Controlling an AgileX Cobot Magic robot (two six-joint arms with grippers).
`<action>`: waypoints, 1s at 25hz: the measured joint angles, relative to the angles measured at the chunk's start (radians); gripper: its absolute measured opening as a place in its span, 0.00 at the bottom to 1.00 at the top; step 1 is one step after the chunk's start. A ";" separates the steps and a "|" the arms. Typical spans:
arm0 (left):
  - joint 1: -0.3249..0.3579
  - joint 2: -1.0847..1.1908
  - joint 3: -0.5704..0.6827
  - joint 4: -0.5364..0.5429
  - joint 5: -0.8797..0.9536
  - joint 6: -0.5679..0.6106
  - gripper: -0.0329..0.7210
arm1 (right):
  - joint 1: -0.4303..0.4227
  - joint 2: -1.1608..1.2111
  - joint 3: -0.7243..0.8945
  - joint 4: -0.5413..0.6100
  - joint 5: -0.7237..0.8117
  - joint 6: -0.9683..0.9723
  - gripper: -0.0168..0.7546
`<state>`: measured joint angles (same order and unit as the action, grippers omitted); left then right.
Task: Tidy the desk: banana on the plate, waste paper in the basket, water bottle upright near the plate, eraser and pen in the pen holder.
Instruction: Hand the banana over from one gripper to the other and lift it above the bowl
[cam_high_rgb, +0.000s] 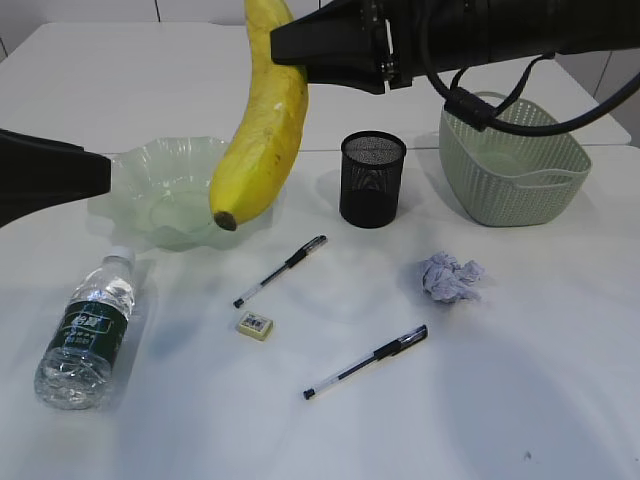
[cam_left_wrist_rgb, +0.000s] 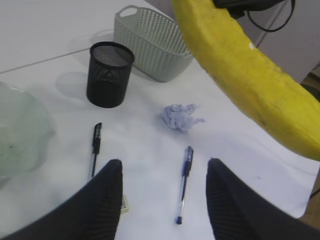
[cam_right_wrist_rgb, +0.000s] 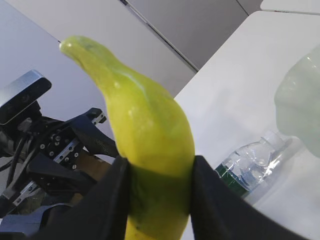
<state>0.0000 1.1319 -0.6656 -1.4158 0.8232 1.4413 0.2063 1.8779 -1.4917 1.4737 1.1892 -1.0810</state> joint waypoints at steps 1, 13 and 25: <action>0.000 0.019 0.000 -0.028 0.023 0.029 0.55 | 0.000 0.000 0.000 0.000 0.000 0.000 0.33; 0.000 0.261 0.000 -0.247 0.319 0.150 0.55 | 0.000 0.000 0.000 0.000 0.000 -0.072 0.33; 0.000 0.267 0.000 -0.344 0.336 0.112 0.52 | 0.000 0.000 0.000 -0.002 0.000 -0.211 0.33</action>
<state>0.0000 1.3993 -0.6656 -1.7601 1.1591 1.5529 0.2063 1.8779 -1.4917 1.4719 1.1892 -1.2918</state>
